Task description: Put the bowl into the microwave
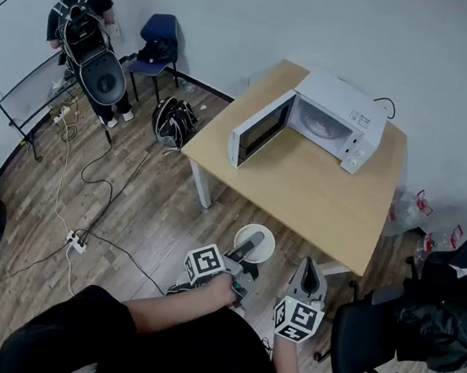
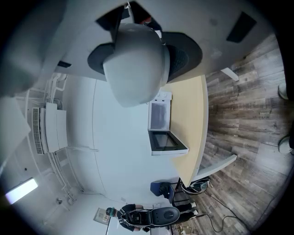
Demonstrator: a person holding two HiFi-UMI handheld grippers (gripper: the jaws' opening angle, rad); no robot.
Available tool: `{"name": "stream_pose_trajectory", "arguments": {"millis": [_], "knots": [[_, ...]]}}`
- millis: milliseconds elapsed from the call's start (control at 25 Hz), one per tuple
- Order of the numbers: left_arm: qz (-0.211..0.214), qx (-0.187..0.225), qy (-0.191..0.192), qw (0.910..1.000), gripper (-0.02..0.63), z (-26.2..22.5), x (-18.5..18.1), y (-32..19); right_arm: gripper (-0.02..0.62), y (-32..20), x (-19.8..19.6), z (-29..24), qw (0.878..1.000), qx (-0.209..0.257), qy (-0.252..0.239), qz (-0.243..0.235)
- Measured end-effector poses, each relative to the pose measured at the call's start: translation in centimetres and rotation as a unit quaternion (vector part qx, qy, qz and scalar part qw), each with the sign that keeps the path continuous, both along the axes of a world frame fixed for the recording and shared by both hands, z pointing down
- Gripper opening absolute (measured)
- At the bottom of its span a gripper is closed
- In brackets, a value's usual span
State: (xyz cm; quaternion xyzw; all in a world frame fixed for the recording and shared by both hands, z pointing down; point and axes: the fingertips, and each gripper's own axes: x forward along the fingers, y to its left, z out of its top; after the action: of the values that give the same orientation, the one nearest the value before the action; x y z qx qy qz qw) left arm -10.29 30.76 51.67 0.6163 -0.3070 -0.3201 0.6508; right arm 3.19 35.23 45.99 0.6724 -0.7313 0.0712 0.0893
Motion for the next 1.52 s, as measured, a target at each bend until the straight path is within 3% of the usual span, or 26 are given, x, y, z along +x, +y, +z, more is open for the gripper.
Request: {"name": "stream_pose_trajectory", "arguments": {"millis": [360, 560, 720, 840, 1080, 1280, 1520], "knots": [[-0.014, -0.009, -0.007, 0.9998, 0.219, 0.4, 1.5, -0.7, 0.060, -0.9, 2.7, -1.1, 1.000, 0.023, -0.017, -0.003], [-0.029, -0.002, -0.006, 0.9996, 0.219, 0.2, 2.0, -1.0, 0.060, -0.7, 3.4, -0.5, 0.999, 0.022, -0.022, -0.014], [-0.016, 0.013, -0.033, 0.9992, 0.219, 0.1, 2.9, -1.0, 0.060, -0.3, 3.4, 1.1, 0.998, 0.018, -0.047, -0.030], [-0.018, 0.006, -0.030, 0.9994, 0.219, 0.5, 3.3, -1.6, 0.060, -0.8, 3.7, 1.7, 0.998, 0.010, -0.051, -0.034], [-0.026, -0.005, -0.022, 0.9994, 0.219, 1.7, 3.7, -4.8, 0.060, -3.6, 4.9, 2.8, 0.999, -0.004, -0.044, -0.028], [-0.002, 0.005, -0.050, 0.9987, 0.219, 2.5, 4.5, -7.6, 0.060, -6.4, 5.5, 4.0, 0.999, -0.022, -0.039, -0.019], [0.006, -0.018, -0.039, 0.9991, 0.219, 3.9, 5.6, -13.5, 0.060, -12.0, 5.5, 4.9, 0.998, -0.049, -0.029, -0.032]]}}
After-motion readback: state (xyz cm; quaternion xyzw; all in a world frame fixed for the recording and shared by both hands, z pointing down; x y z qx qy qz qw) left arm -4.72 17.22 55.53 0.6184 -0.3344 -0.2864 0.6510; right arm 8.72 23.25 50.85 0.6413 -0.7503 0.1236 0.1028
